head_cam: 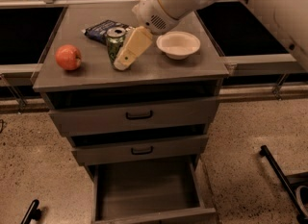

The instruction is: Place green can into bottom drawer

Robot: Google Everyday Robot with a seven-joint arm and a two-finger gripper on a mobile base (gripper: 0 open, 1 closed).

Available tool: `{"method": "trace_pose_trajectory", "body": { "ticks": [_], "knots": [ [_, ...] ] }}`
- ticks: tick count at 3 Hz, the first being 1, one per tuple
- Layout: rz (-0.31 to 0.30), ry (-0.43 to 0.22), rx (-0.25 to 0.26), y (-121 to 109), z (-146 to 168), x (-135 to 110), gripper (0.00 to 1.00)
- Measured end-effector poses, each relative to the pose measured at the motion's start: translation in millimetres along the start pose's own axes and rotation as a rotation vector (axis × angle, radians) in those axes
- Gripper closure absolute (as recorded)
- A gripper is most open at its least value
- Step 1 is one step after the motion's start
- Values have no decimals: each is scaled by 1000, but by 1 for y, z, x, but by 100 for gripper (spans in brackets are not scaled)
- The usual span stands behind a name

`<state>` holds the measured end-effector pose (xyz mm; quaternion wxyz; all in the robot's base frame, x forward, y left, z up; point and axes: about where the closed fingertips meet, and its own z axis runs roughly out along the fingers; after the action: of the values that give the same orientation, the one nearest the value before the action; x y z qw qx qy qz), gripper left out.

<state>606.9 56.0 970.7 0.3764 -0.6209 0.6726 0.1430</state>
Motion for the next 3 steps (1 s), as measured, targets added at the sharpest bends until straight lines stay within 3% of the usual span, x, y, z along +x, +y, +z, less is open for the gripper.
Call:
{"method": "trace_pose_trajectory", "body": {
  "ticks": [1, 3],
  "knots": [
    [94, -130, 86, -34, 35, -9, 0],
    [186, -202, 125, -62, 69, -6, 0]
  ]
}}
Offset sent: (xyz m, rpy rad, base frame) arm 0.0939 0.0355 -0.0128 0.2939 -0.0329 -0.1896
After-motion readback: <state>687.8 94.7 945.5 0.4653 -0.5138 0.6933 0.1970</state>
